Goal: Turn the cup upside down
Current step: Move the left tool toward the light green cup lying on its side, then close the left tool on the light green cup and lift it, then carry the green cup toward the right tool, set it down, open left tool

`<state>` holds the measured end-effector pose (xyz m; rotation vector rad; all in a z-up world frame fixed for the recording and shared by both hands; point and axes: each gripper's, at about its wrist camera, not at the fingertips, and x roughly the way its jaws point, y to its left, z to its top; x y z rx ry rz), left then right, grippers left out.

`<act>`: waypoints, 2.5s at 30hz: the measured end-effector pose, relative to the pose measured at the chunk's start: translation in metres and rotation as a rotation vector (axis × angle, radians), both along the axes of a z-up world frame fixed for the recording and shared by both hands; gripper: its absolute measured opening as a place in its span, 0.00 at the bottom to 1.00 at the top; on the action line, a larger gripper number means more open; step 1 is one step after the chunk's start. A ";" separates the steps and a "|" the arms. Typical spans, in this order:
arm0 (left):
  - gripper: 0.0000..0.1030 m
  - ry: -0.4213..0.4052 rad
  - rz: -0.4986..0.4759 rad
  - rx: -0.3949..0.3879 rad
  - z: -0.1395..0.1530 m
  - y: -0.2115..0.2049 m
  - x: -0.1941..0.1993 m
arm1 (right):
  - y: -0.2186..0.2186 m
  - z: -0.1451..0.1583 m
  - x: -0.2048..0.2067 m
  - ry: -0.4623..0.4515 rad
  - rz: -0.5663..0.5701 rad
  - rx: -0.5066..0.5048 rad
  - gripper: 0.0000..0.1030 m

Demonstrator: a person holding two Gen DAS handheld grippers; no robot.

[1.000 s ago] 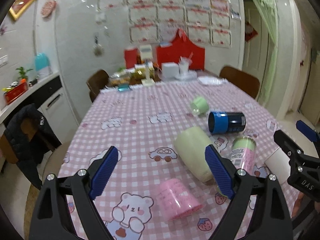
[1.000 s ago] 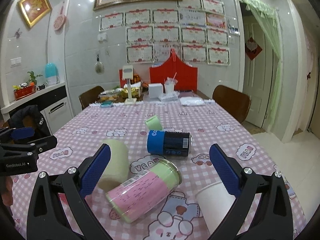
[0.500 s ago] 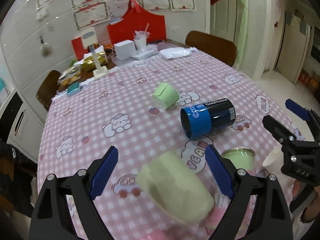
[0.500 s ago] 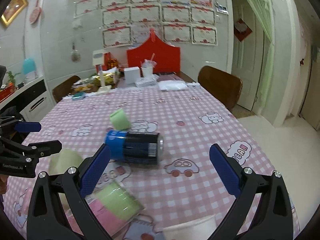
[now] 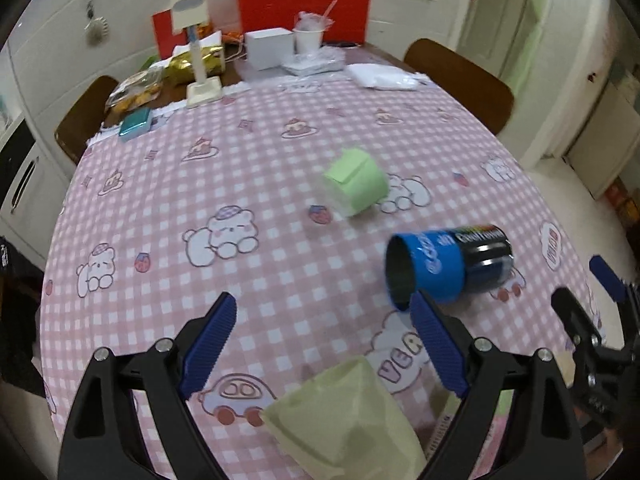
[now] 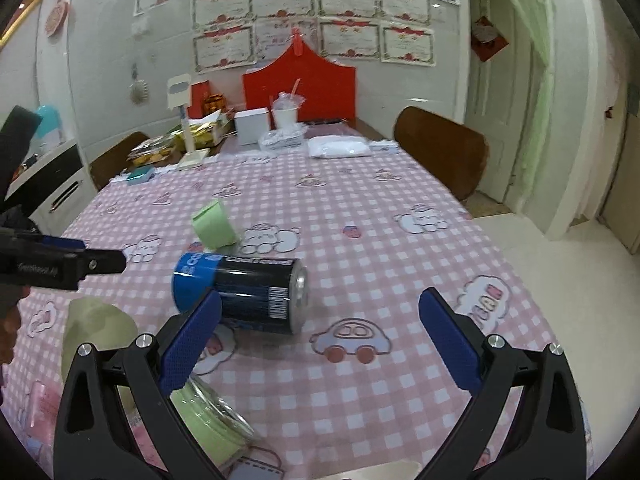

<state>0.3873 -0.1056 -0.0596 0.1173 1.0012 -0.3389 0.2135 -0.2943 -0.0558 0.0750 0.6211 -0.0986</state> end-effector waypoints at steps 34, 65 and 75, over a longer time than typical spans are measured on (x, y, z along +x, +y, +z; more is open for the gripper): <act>0.84 -0.045 -0.368 0.141 -0.062 -0.082 0.126 | 0.008 -0.012 0.121 0.106 0.010 0.075 0.93; 0.56 0.041 -0.244 0.088 -0.059 -0.061 0.147 | 0.015 -0.010 0.119 0.123 0.041 0.081 0.93; 0.56 0.025 -0.172 0.090 -0.020 -0.028 0.114 | 0.034 0.010 0.100 0.109 0.093 0.121 0.93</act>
